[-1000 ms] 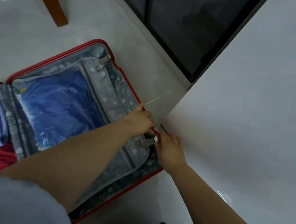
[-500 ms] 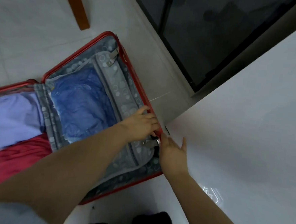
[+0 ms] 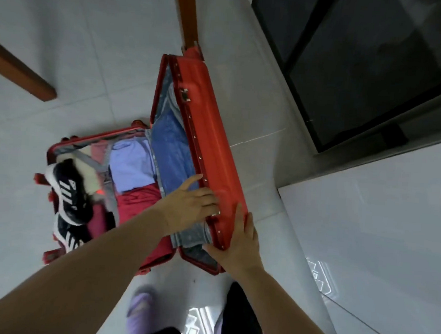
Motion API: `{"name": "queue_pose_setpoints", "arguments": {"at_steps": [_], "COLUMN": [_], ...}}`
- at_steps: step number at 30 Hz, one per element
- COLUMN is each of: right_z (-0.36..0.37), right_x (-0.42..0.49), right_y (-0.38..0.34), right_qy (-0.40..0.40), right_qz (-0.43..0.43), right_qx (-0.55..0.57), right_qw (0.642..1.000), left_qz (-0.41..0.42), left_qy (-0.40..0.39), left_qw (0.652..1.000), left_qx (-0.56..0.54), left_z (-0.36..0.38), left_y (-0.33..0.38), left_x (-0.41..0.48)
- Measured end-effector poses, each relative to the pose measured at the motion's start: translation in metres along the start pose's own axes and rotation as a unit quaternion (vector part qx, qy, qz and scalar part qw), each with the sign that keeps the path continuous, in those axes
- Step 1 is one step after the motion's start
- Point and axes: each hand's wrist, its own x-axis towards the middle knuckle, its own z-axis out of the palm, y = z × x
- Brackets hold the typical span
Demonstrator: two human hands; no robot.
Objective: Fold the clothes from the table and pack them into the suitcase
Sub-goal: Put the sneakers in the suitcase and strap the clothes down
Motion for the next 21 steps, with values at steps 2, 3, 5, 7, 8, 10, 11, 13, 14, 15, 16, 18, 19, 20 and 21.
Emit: {"name": "queue_pose_setpoints", "arguments": {"at_steps": [2,3,5,7,8,10,11,13,14,15,16,18,19,20,21], "right_z": [0.017,0.024,0.040,0.054,0.060,0.071,0.076,0.082,0.083,0.085,0.086,0.089,0.093,0.097,0.102], "right_x": [-0.014,-0.020,-0.029,-0.037,-0.041,-0.049,-0.052,-0.057,-0.059,-0.061,-0.062,-0.066,-0.069,-0.071,-0.074], "right_y": [-0.019,-0.028,-0.046,-0.064,-0.073,-0.089,-0.096,-0.108,-0.112,-0.116,-0.119,-0.127,-0.132,-0.138,-0.143], "right_qy": [0.043,0.065,0.111,0.156,0.174,0.177,0.172,0.167,0.162,0.155,0.146,0.120,0.116,0.118,0.117], "right_qz": [0.011,0.017,0.029,0.048,0.063,0.092,0.099,0.112,0.129,0.147,0.159,0.160,0.155,0.148,0.143], "right_qx": [-0.020,-0.026,-0.018,0.007,0.022,0.031,0.027,0.041,0.058,0.076,0.088,0.085,0.072,0.056,0.042], "right_qw": [0.999,0.997,0.993,0.987,0.983,0.979,0.980,0.979,0.977,0.974,0.973,0.976,0.978,0.980,0.982], "left_qz": [0.012,0.020,0.008,-0.010,-0.016,-0.051,-0.079,-0.126,-0.144,-0.148,-0.149,-0.144,-0.134,-0.129,-0.123], "left_qy": [-0.016,-0.006,0.010,0.025,0.041,0.015,-0.012,-0.116,-0.165,-0.187,-0.196,-0.215,-0.230,-0.241,-0.255], "left_qw": [1.000,1.000,0.998,0.997,0.998,0.998,0.997,0.985,0.975,0.971,0.969,0.966,0.964,0.961,0.958], "left_qx": [-0.003,-0.014,-0.058,-0.071,-0.050,-0.020,-0.017,-0.024,-0.024,-0.017,-0.010,0.010,0.022,0.035,0.048], "left_z": [-0.009,-0.012,-0.023,-0.034,-0.040,-0.055,-0.064,-0.077,-0.084,-0.087,-0.088,-0.089,-0.090,-0.091,-0.093], "left_y": [-0.009,-0.016,-0.032,-0.051,-0.060,-0.076,-0.083,-0.095,-0.101,-0.107,-0.113,-0.126,-0.130,-0.134,-0.136], "left_x": [-0.026,-0.038,-0.058,-0.065,-0.067,-0.071,-0.074,-0.080,-0.082,-0.084,-0.087,-0.093,-0.096,-0.099,-0.102]}}
